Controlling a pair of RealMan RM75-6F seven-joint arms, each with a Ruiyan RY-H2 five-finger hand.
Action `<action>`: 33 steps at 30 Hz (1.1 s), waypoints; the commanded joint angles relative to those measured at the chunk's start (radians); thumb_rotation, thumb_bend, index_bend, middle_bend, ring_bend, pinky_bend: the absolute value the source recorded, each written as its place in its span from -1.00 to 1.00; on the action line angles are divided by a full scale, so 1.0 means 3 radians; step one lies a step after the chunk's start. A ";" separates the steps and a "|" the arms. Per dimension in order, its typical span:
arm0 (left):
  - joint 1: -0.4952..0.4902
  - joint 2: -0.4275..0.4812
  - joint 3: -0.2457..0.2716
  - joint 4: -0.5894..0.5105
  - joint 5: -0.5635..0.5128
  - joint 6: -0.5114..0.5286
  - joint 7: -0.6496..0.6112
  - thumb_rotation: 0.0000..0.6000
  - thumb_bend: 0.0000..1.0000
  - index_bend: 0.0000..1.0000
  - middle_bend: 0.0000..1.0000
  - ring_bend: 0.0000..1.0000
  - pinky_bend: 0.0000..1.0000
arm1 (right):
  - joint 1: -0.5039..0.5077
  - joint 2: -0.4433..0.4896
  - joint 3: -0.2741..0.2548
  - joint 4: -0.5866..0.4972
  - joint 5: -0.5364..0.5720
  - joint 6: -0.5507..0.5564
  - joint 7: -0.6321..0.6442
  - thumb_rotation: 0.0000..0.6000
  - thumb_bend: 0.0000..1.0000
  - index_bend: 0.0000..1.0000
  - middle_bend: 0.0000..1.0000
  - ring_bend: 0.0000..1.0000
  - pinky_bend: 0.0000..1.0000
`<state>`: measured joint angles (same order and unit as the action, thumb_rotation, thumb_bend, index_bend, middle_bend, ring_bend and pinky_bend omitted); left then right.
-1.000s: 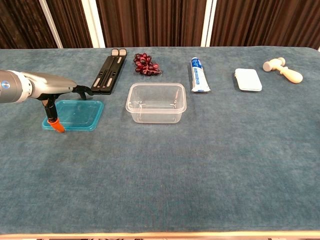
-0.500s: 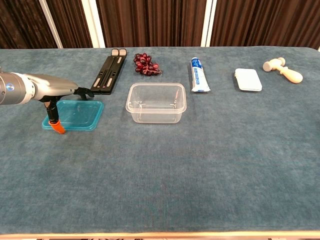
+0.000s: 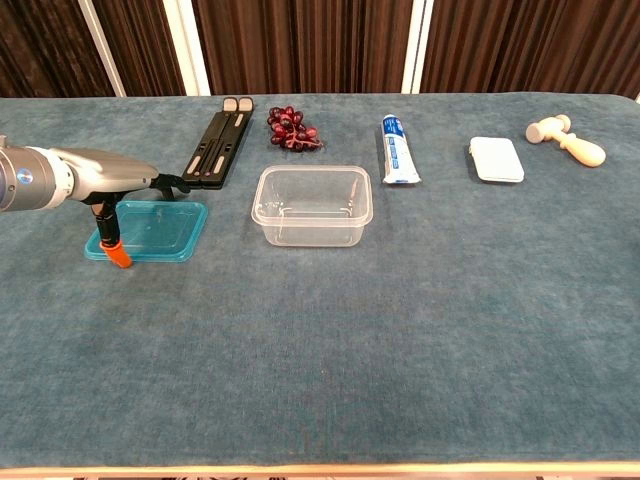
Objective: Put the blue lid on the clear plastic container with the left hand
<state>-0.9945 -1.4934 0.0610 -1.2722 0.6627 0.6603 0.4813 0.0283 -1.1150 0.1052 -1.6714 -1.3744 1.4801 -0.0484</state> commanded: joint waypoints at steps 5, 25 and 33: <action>0.0011 0.0020 -0.0010 -0.0020 0.0026 -0.0010 -0.0011 1.00 -0.58 -0.91 -0.41 -1.00 -1.00 | 0.0000 0.0002 -0.0002 -0.0003 -0.0001 -0.0003 0.0006 1.00 -0.28 -1.00 -1.00 -1.00 -1.00; 0.0054 0.0175 -0.0104 -0.0156 0.0085 -0.0053 -0.0193 1.00 -0.38 -0.86 -0.36 -1.00 -1.00 | -0.0004 0.0011 0.0003 -0.0021 0.0012 -0.0006 0.0030 1.00 -0.28 -1.00 -1.00 -1.00 -1.00; 0.0024 0.0334 -0.0202 -0.0366 0.0068 -0.0034 -0.0268 1.00 -0.39 -0.86 -0.38 -1.00 -1.00 | -0.0004 0.0010 0.0004 -0.0021 0.0012 -0.0002 0.0027 1.00 -0.28 -1.00 -1.00 -1.00 -1.00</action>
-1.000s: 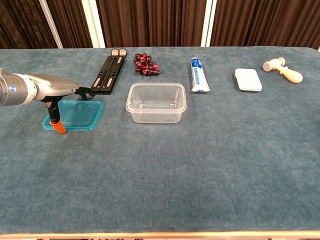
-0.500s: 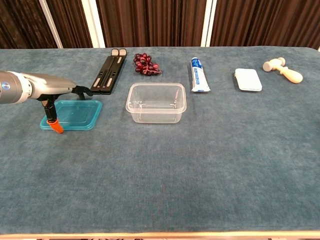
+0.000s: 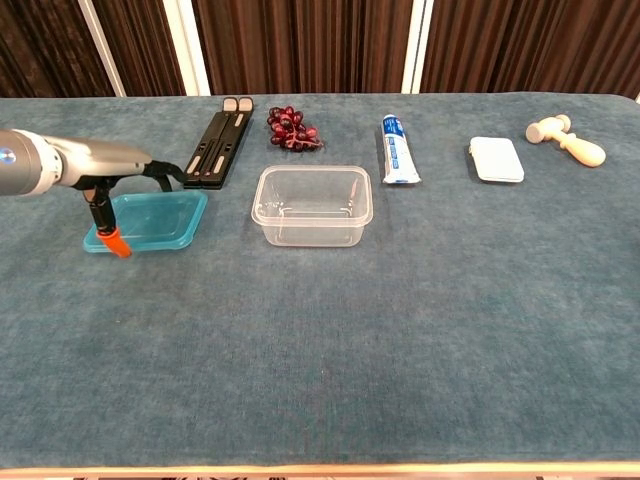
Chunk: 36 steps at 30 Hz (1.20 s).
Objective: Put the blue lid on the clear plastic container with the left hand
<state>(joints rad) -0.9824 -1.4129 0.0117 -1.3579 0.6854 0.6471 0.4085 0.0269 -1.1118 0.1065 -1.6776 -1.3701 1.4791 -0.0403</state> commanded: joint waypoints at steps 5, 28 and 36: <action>-0.0110 0.0234 -0.0106 -0.0300 -0.0096 0.0091 0.0046 1.00 -0.39 -0.86 -0.38 -1.00 -1.00 | -0.0002 -0.0003 -0.0007 0.0003 -0.0015 0.0005 -0.0005 1.00 -0.28 -1.00 -1.00 -1.00 -1.00; -0.1392 0.0141 -0.0355 -0.0789 -0.1775 0.0386 0.0902 1.00 -0.39 -0.85 -0.38 -1.00 -1.00 | -0.0006 -0.0017 0.0006 0.0014 -0.0007 0.0027 -0.0011 1.00 -0.28 -1.00 -1.00 -1.00 -1.00; -0.1566 -0.0161 -0.0447 -0.0631 -0.2103 0.0444 0.0900 1.00 -0.39 -0.83 -0.38 -1.00 -1.00 | -0.0010 -0.0017 0.0010 0.0015 -0.0003 0.0034 -0.0011 1.00 -0.28 -1.00 -1.00 -1.00 -1.00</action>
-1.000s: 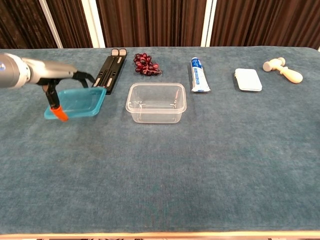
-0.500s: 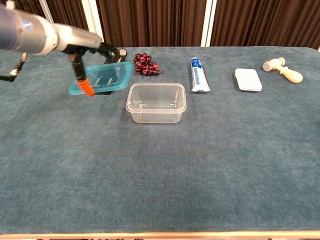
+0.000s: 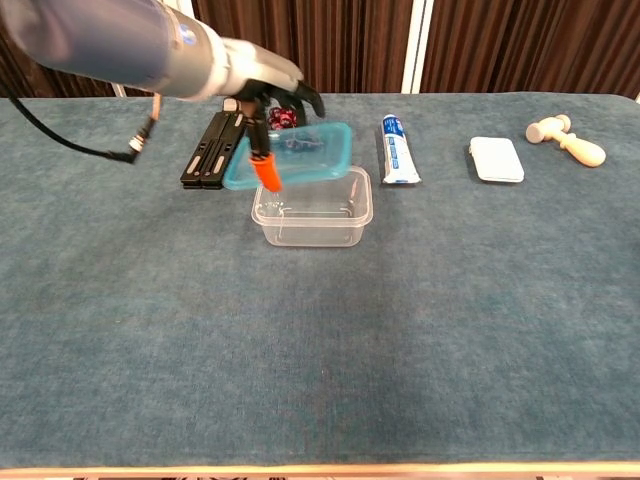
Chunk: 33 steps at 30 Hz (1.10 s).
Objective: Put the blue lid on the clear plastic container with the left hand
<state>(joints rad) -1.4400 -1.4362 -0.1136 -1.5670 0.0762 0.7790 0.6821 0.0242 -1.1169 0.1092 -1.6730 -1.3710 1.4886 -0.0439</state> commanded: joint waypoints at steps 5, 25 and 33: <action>-0.0038 -0.0290 -0.0012 0.0239 0.0007 0.0045 -0.0028 1.00 -0.39 -0.82 -0.38 -1.00 -1.00 | -0.0003 0.0000 0.0008 0.0000 0.0009 0.0006 0.0003 1.00 -0.28 -1.00 -1.00 -1.00 -1.00; 0.0014 -0.0367 -0.0043 0.0297 0.0097 0.0086 -0.0039 1.00 -0.39 -0.82 -0.38 -1.00 -1.00 | 0.0002 0.0010 -0.0004 0.0000 0.0002 -0.0016 -0.0016 1.00 -0.28 -1.00 -1.00 -1.00 -1.00; 0.0015 -0.0435 -0.0028 0.0331 0.0101 0.0142 0.0020 1.00 -0.39 -0.82 -0.39 -1.00 -1.00 | 0.0000 0.0007 -0.0002 0.0003 -0.0001 -0.0008 -0.0011 1.00 -0.28 -1.00 -1.00 -1.00 -1.00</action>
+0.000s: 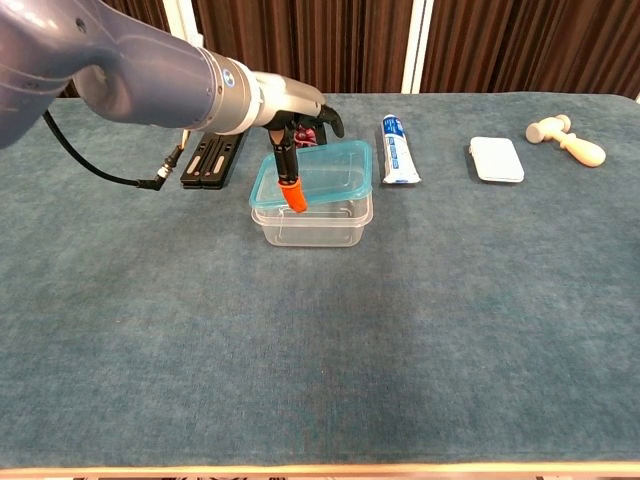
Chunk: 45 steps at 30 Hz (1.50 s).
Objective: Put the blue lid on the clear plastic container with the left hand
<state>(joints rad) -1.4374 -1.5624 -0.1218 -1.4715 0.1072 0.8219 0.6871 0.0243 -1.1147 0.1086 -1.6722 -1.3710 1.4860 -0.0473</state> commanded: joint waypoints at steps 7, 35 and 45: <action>0.0017 -0.0046 -0.0003 0.0038 -0.0022 -0.0014 0.0033 1.00 -0.39 -0.81 -0.39 -1.00 -1.00 | -0.0001 -0.0003 0.0003 0.0001 0.0004 0.0004 0.0001 1.00 -0.28 -1.00 -1.00 -1.00 -1.00; 0.0077 -0.0164 -0.0051 0.0146 -0.0008 0.0001 0.0103 1.00 -0.39 -0.80 -0.39 -1.00 -1.00 | -0.0005 0.0001 0.0010 -0.0019 0.0026 0.0003 -0.0002 1.00 -0.28 -1.00 -1.00 -1.00 -1.00; 0.0093 -0.0209 -0.0068 0.0184 -0.0008 0.0003 0.0131 1.00 -0.39 -0.80 -0.39 -1.00 -1.00 | -0.0004 0.0004 0.0010 -0.0027 0.0034 -0.0006 0.0000 1.00 -0.28 -1.00 -1.00 -1.00 -1.00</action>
<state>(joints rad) -1.4095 -1.6250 -0.1419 -1.4163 0.1047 0.8229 0.7265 0.0230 -1.1136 0.1116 -1.6803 -1.3608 1.4842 -0.0472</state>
